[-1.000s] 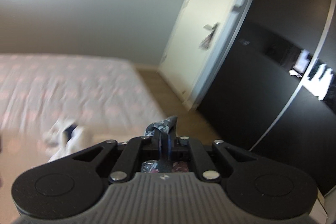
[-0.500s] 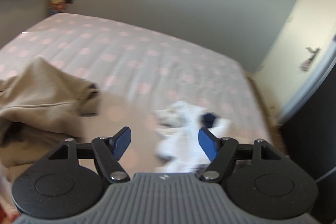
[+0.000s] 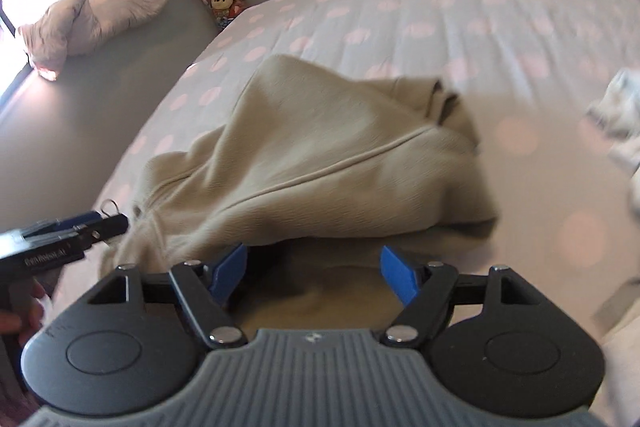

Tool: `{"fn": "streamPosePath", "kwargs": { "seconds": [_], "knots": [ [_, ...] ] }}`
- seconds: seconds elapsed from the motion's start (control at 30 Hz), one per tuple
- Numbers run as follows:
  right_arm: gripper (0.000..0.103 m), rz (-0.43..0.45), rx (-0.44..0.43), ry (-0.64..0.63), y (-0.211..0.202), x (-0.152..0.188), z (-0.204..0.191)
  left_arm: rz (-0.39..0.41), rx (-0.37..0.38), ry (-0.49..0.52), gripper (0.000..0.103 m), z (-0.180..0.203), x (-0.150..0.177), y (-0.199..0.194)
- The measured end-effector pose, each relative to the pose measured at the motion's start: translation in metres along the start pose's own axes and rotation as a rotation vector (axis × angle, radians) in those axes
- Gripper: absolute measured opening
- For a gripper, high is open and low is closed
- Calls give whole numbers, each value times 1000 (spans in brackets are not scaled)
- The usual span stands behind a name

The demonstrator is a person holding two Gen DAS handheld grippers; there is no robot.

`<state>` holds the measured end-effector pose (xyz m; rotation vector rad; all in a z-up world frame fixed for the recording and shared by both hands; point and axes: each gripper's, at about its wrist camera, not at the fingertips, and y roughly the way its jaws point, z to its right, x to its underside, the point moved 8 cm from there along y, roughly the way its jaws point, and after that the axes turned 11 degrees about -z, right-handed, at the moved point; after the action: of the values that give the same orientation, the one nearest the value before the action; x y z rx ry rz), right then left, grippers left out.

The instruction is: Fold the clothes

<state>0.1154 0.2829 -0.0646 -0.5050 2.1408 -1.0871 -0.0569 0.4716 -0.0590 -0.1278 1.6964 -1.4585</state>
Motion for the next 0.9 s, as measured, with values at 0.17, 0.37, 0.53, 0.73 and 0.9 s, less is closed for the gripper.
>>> {"fn": "streamPosePath", "kwargs": {
  "seconds": [0.17,0.37,0.53,0.73,0.9],
  "knots": [
    [84,-35,-93,129,40,-3,-15,-37,-4,-34,66,-9,0,20],
    [84,-94,-132,200,81,-5,-24,-83,15,-43,66,-12,6,40],
    [41,-110,-150,214,101,-9,-33,-100,27,-43,66,-12,9,46],
    [21,-61,-40,88,90,-18,-46,-92,45,-46,66,-11,8,46],
    [20,-9,57,45,72,-30,-30,-66,78,-53,66,-7,5,38]
  ]
}}
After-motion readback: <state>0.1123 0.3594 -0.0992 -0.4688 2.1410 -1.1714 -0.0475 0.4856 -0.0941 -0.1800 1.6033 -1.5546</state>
